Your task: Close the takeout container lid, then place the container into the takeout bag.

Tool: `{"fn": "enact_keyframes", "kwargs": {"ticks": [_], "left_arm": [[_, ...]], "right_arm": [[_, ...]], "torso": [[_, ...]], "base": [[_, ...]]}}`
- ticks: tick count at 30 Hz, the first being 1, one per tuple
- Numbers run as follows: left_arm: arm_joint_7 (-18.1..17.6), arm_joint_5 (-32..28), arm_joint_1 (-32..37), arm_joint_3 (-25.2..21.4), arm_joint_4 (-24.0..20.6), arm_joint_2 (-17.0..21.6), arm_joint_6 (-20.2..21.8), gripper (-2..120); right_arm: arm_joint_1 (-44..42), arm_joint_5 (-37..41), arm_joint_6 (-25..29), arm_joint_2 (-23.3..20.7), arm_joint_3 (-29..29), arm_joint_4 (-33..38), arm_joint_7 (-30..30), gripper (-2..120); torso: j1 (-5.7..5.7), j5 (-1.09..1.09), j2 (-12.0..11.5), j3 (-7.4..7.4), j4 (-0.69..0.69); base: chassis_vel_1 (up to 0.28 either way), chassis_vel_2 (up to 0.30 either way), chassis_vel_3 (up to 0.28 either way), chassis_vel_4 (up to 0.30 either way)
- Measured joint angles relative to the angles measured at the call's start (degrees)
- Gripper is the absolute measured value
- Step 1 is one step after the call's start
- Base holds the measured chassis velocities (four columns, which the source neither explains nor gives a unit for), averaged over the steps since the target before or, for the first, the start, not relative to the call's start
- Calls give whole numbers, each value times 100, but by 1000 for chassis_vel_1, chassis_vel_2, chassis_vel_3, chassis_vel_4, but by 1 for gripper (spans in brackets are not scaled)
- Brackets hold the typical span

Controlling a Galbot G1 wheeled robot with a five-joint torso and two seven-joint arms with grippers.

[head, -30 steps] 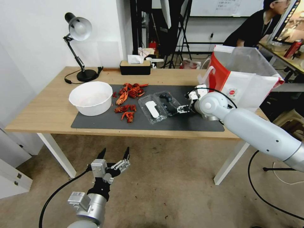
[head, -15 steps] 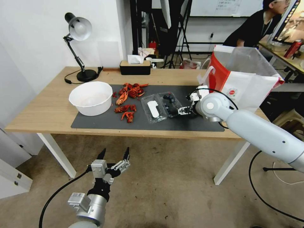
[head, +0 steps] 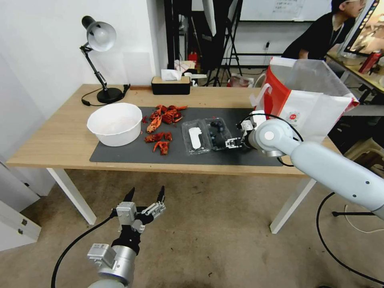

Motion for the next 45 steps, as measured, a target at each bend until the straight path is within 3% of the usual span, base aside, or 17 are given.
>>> {"fn": "enact_keyframes", "kwargs": {"ticks": [32, 39, 45], "left_arm": [[18, 18, 16, -9, -4, -3, -69, 100], [21, -1, 7, -29, -7, 13, -69, 100], [21, -16, 0, -31, -24, 17, -67, 100]], "right_arm": [[-241, 373, 0, -134, 225, 448, 297, 100], [-282, -166, 0, -92, 375, 380, 45, 100], [-494, -1364, 3, -221, 885, 371, -922, 100]], "torso": [[0, 0, 0, 0, 0], [0, 0, 0, 0, 0], [0, -1, 0, 0, 1]], "base": [[0, 0, 0, 0], [0, 0, 0, 0], [0, 0, 0, 0]]}}
